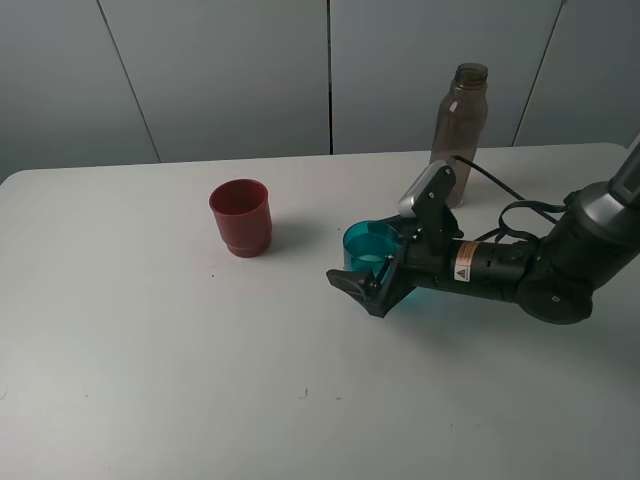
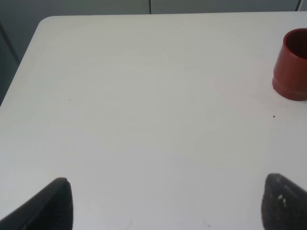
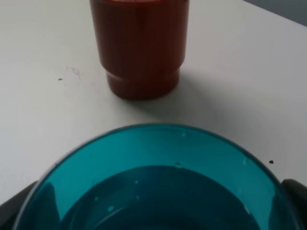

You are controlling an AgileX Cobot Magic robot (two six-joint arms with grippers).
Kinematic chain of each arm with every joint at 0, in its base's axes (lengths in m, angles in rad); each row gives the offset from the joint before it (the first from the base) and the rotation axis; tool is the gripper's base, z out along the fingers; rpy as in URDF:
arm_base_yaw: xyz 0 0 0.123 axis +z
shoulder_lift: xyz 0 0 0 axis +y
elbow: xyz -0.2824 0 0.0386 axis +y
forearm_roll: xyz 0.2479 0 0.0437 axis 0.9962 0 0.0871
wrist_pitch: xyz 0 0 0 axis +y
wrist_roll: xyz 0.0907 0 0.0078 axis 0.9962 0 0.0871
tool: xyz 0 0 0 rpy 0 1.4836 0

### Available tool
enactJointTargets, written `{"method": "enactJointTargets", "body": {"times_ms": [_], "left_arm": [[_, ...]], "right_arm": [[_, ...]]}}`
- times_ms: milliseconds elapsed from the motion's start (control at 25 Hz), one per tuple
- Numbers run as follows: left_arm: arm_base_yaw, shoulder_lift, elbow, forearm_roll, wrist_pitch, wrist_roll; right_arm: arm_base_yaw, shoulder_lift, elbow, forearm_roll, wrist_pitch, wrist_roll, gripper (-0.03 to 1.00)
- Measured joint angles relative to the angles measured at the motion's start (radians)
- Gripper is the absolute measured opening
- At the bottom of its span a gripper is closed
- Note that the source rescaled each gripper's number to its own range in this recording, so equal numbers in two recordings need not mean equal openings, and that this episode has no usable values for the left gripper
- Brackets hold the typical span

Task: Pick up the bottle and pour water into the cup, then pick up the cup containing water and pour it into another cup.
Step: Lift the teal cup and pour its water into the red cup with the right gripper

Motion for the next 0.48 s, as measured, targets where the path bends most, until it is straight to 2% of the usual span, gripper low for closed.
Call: {"method": "enactJointTargets", "body": {"times_ms": [160,480], "left_arm": [[0.000,0.000,0.000,0.000,0.000,-0.002],[0.000,0.000,0.000,0.000,0.000,-0.002]], "right_arm": [[0.000,0.014,0.000,0.007,-0.031,-0.006,0.99],[0.000,0.014,0.000,0.011,-0.035,-0.006,0.99]]}}
